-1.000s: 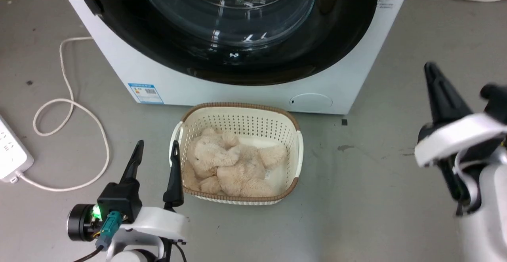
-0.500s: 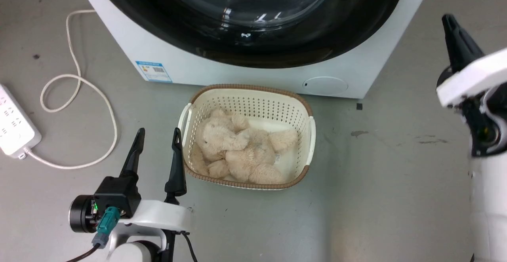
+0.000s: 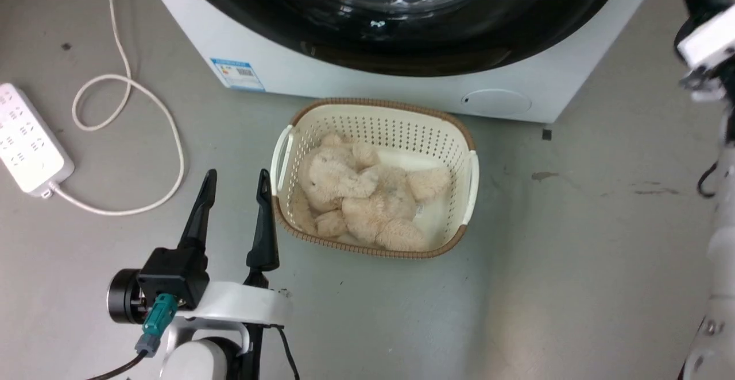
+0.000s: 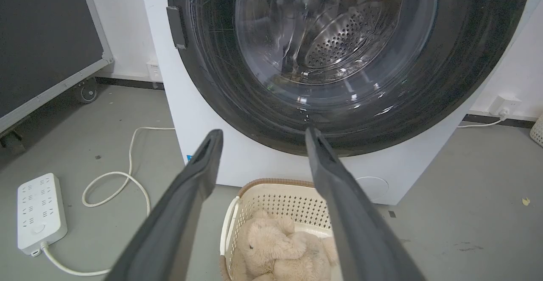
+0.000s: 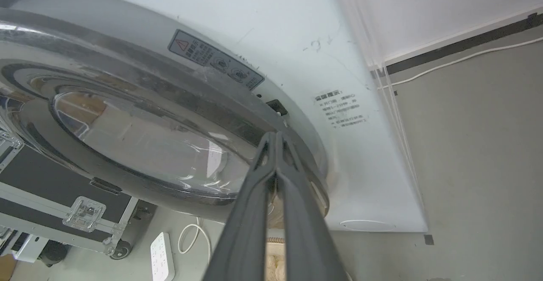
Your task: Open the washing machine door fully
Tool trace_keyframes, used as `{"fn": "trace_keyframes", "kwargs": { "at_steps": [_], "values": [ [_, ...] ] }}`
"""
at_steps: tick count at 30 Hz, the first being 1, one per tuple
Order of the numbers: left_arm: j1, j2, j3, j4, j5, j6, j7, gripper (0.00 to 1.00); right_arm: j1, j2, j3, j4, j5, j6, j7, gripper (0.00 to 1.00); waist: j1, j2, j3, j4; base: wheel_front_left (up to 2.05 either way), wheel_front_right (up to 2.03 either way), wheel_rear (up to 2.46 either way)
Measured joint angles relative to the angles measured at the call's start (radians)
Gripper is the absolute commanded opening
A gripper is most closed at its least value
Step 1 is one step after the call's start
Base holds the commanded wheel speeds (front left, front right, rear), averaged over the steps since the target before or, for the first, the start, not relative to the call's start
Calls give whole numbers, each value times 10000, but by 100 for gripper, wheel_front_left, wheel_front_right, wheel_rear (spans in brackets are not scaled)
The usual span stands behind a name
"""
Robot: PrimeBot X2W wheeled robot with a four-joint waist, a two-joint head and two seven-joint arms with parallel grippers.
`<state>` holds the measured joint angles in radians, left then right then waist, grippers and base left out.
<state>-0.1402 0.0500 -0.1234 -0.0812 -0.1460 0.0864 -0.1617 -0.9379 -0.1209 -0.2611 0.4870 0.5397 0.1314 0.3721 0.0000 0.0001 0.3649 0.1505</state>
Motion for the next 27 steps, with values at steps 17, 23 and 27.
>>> {"fn": "trace_keyframes", "kwargs": {
  "at_steps": [17, 23, 27],
  "values": [
    [-292, 0, -238, -205, -337, 265, -345, 100, -3060, -368, -1333, 2564, 802, -6, 2015, 0, 0, 0, 880, 511, 0, 0, 0],
    [-359, 0, -309, -222, -426, 267, -476, 100, -4040, -596, -1791, 3505, 894, -17, 2646, 0, 1, 0, 1166, 652, 0, 0, 0],
    [-496, 0, -368, -257, -516, 353, -554, 100, -4503, -717, -2004, 3996, 978, -17, 3156, 0, 1, 0, 1329, 777, 0, 0, 0]
  ]
}}
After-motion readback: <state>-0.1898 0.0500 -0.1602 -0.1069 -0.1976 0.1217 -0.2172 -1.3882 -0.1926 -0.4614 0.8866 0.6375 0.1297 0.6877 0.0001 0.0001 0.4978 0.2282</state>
